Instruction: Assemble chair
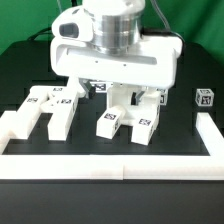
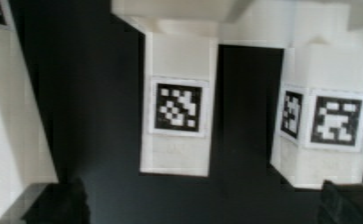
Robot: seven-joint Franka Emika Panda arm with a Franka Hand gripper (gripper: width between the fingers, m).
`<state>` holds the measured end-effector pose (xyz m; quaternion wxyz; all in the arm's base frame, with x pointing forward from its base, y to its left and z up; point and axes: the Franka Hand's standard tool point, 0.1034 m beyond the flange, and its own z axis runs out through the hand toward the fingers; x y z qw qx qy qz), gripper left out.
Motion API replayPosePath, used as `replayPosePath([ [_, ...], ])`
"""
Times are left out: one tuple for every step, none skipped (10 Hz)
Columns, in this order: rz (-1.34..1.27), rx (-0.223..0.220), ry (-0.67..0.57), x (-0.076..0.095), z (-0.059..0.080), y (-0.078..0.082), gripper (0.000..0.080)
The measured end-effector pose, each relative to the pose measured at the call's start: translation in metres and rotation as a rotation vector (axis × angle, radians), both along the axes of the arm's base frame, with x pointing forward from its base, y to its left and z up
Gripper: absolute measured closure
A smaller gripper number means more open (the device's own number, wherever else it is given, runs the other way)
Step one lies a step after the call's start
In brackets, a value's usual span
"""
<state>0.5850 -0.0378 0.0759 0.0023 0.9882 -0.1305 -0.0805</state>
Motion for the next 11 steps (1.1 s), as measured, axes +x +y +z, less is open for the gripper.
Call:
replayPosePath([
  [0.054,0.013,-0.006,0.000,0.003,-0.016,0.0150],
  [0.063,0.012,-0.007,-0.001,0.004,-0.035,0.0150],
  [0.036,0.007,-0.005,-0.001,0.004,-0.032,0.0150],
  [0.045,0.009,-0.005,-0.001,0.003,-0.029,0.0150],
  [0.043,0.008,-0.004,-0.002,0.003,-0.031,0.0150],
  [0.043,0.008,-0.004,-0.002,0.003,-0.031,0.0150],
  [0.119,0.013,-0.014,-0.002,-0.001,-0.038,0.0150],
  [0.168,0.017,-0.015,-0.005,-0.002,-0.049,0.0150],
  [0.219,0.013,-0.032,-0.007,-0.004,-0.063,0.0150],
  [0.245,0.013,-0.038,-0.011,-0.006,-0.073,0.0150],
  [0.243,0.015,-0.035,-0.015,-0.009,-0.080,0.0150],
])
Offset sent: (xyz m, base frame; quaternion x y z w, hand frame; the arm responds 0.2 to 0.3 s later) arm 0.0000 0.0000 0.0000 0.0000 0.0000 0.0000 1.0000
